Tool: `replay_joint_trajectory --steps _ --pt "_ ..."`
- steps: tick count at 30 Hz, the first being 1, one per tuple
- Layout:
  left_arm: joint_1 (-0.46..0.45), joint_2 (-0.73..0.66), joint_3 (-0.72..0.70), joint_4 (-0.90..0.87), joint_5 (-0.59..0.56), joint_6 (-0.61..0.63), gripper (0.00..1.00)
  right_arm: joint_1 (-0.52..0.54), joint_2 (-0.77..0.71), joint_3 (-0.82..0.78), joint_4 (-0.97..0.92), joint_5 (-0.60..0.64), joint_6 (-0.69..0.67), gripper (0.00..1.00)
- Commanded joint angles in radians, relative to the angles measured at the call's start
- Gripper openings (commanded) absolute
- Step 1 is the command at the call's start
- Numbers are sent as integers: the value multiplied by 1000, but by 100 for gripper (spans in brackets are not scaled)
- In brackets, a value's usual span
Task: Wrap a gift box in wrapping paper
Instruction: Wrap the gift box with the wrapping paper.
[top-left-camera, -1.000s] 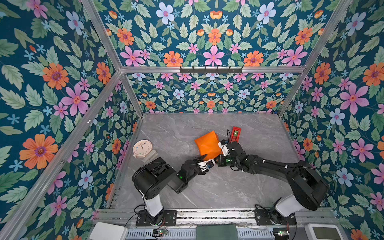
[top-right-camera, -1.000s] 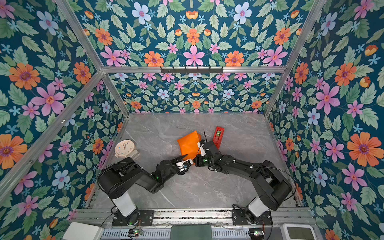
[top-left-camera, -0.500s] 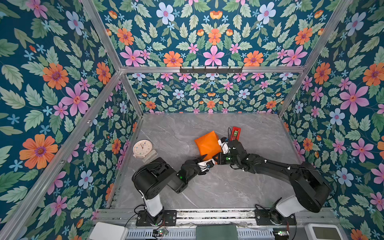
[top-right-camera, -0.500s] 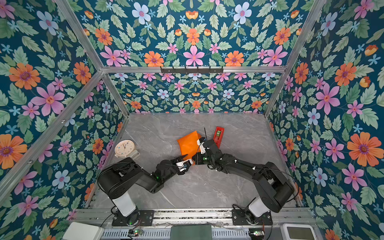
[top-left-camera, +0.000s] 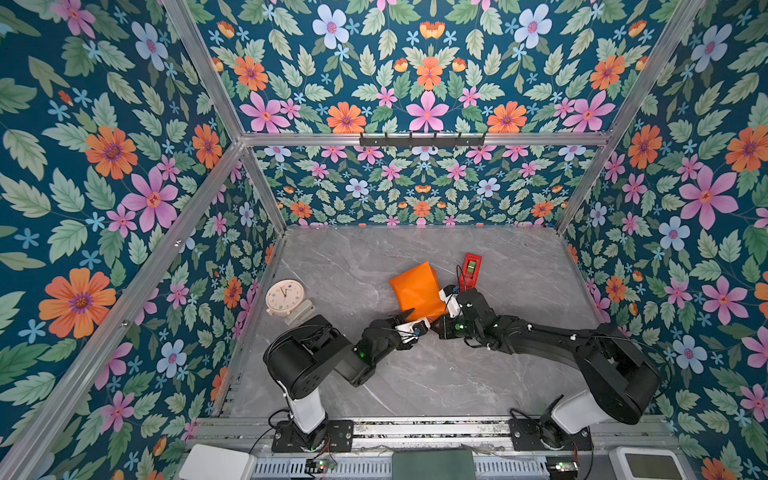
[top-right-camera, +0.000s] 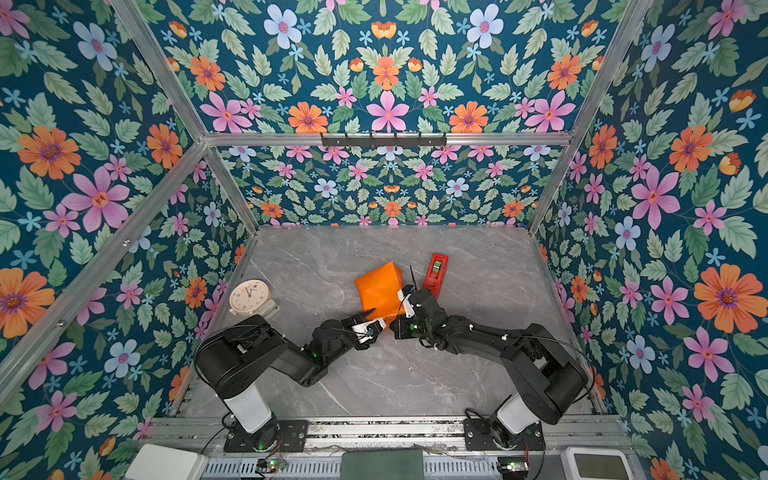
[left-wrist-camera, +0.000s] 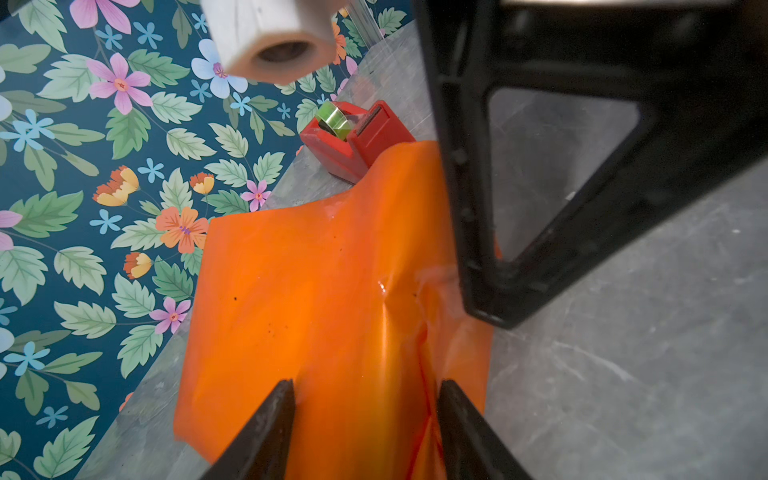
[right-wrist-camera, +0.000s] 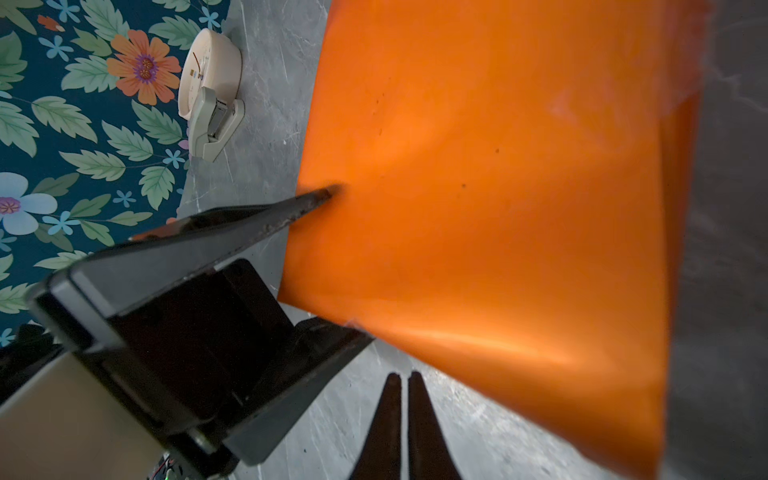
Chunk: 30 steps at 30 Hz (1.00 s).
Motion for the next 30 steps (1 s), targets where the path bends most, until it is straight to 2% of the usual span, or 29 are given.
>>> replay_joint_trajectory --steps 1,23,30 --pt "-1 -4 -3 -66 29 -9 57 -1 18 17 62 23 -19 9" --pt "-1 -4 0 -64 35 -14 58 -1 49 -40 34 150 -65 7" --pt "-1 -38 -1 -45 48 -64 66 -2 39 -39 -16 154 -77 8"
